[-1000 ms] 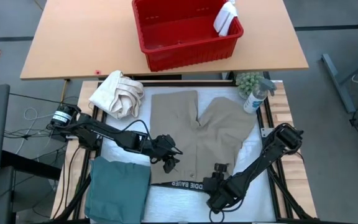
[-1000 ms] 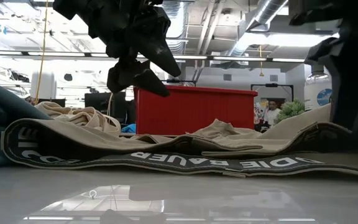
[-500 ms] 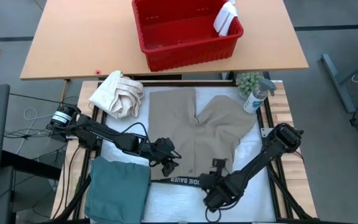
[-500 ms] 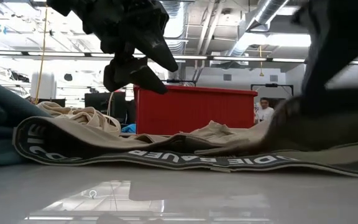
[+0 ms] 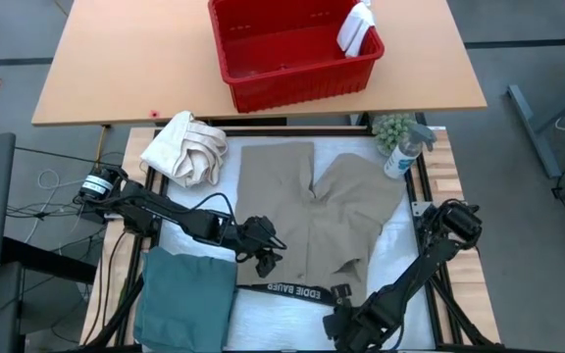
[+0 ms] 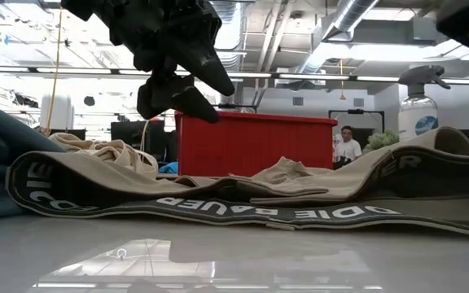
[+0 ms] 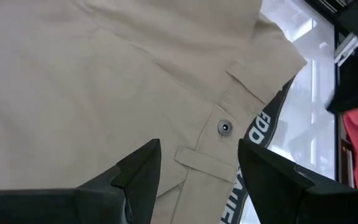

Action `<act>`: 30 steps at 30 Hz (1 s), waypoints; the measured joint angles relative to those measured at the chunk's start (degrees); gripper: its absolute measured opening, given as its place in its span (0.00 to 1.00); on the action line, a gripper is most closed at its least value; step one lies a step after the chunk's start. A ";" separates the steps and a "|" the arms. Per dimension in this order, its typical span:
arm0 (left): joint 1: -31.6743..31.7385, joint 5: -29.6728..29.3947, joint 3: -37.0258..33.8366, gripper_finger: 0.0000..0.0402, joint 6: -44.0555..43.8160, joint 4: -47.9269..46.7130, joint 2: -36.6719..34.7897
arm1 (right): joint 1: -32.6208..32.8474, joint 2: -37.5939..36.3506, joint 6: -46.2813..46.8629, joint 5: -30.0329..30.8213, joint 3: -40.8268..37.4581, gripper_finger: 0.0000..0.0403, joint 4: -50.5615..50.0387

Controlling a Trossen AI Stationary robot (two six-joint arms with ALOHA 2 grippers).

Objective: Fold Laundry from Bin
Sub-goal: Fold the brown shorts

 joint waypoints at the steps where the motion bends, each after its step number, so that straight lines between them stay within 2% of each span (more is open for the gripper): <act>1: 0.00 0.07 0.00 0.51 0.13 0.02 -0.09 | -0.13 -0.04 1.55 0.87 -0.24 0.19 -1.15; 4: -0.04 2.25 0.00 0.51 1.22 0.41 -2.00 | -1.20 -0.58 1.77 4.21 0.95 0.25 -4.04; 11: -0.82 6.13 0.07 0.51 6.03 -1.44 -10.11 | -7.32 -0.76 -14.37 6.83 4.60 0.33 1.91; 16: -2.41 2.21 0.15 0.51 7.11 -5.74 -14.82 | -10.93 -0.23 -20.17 6.70 4.60 0.41 0.70; 21: -3.34 -2.32 0.13 0.51 6.31 -8.94 -16.30 | -13.93 1.43 -23.04 6.24 4.58 0.51 2.58; 25: -3.69 -2.68 0.07 0.51 6.17 -10.65 -16.47 | -15.26 3.98 -23.33 5.77 4.57 0.57 2.07; 30: -3.74 -2.89 0.07 0.51 5.76 -11.65 -16.46 | -16.35 6.92 -23.17 6.74 4.57 0.58 1.18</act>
